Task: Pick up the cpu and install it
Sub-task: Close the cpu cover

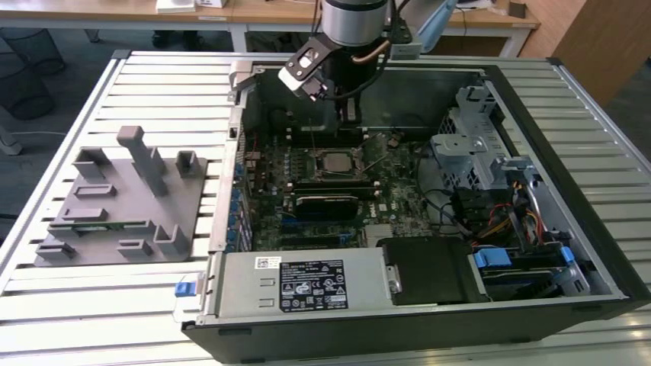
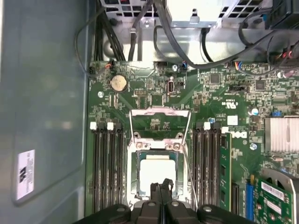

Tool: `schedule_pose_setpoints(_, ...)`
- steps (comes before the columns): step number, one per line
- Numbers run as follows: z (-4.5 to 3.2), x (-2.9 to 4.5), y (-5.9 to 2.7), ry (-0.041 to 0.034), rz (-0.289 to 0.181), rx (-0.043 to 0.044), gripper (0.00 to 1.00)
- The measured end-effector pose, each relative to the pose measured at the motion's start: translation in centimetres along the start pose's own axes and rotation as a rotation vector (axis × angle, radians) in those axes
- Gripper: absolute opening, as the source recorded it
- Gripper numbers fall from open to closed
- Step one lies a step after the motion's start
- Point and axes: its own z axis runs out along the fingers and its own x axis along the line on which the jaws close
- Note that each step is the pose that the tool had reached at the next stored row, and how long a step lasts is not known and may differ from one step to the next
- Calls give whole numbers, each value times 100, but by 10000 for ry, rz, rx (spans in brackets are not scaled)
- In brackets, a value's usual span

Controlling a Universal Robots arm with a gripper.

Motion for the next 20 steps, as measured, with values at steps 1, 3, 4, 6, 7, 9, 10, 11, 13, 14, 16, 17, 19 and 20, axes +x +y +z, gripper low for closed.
schedule_pose_setpoints(1,1,0,0,-2,0,-2,11)
schedule_pose_setpoints(3,0,0,0,-6,1,-1,11)
schedule_pose_setpoints(4,-1,0,0,-7,0,-1,11)
schedule_pose_setpoints(6,0,0,0,-6,0,-1,11)
schedule_pose_setpoints(7,-1,0,0,-7,1,-1,11)
schedule_pose_setpoints(9,-1,0,0,-10,0,-1,11)
schedule_pose_setpoints(10,-1,-1,0,-11,0,0,11)
schedule_pose_setpoints(11,-1,-5,0,-12,1,0,11)
schedule_pose_setpoints(13,-1,-15,1,-11,0,-1,11)
schedule_pose_setpoints(14,0,-19,5,-10,1,-1,11)
schedule_pose_setpoints(16,1,-21,30,-10,1,5,11)
schedule_pose_setpoints(17,1,-22,46,-11,1,13,11)
schedule_pose_setpoints(19,1,-23,68,-10,1,23,11)
schedule_pose_setpoints(20,2,-23,84,-10,2,28,11)
